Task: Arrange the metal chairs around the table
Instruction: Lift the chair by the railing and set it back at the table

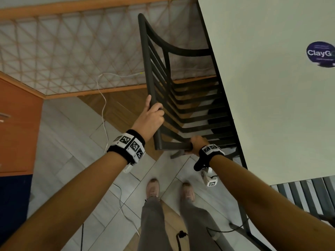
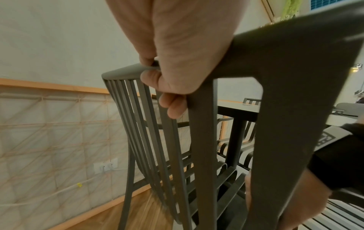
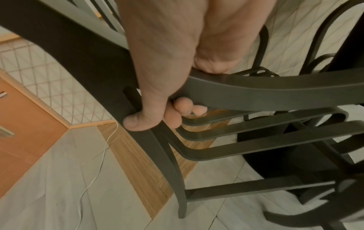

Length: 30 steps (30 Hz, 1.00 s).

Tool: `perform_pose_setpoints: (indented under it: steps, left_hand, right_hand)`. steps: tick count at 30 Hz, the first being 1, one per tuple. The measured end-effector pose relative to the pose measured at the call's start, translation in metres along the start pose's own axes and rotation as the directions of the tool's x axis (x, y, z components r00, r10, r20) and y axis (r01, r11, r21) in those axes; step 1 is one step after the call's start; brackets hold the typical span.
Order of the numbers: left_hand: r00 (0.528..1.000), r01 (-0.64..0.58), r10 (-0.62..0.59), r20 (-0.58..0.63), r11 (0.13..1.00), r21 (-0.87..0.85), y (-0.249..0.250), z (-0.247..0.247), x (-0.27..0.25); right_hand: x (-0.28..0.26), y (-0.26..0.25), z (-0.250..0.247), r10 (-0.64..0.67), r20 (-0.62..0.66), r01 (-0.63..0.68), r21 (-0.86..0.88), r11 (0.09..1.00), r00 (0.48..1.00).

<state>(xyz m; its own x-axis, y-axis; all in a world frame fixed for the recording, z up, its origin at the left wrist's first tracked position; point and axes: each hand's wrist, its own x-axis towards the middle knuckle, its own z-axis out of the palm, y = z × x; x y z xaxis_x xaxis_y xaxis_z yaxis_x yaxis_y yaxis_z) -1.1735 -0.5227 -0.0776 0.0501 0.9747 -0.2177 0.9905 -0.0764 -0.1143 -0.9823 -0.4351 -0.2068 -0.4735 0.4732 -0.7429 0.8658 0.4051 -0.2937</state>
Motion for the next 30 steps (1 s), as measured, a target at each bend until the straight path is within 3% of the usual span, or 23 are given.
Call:
perform_pose_setpoints:
  steps: [4, 8, 12, 22, 26, 30]
  left_hand:
    - [1.0, 0.024, -0.024, 0.006, 1.0, 0.014, -0.002, -0.002, 0.0]
    - [0.996, 0.057, -0.06, -0.065, 0.997, -0.042, 0.013, -0.002, -0.021]
    - [0.996, 0.083, -0.083, -0.01, 0.995, -0.049, 0.04, -0.003, -0.05]
    - [0.977, 0.204, -0.213, -0.028, 0.96, -0.19, 0.114, 0.002, -0.112]
    - [0.969, 0.227, -0.247, -0.018, 0.915, -0.332, 0.152, 0.008, -0.143]
    - [0.967, 0.25, -0.248, 0.065, 0.86, -0.446, 0.198, 0.026, -0.177]
  right_hand:
    - [-0.002, -0.004, 0.001, -0.017, -0.052, 0.016, -0.015, 1.0, 0.998]
    - [-0.016, -0.004, 0.005, -0.065, -0.084, 0.054, -0.125, 0.991, 0.994]
    - [-0.035, 0.004, 0.005, -0.124, -0.126, 0.095, -0.216, 0.972, 0.984]
    - [-0.113, 0.011, 0.023, -0.175, -0.212, 0.173, -0.025, 0.985, 0.962]
    - [-0.168, 0.017, 0.056, -0.218, -0.27, 0.229, 0.008, 0.974, 0.938]
    - [-0.222, 0.042, 0.092, -0.214, -0.279, 0.226, 0.012, 0.974, 0.936]
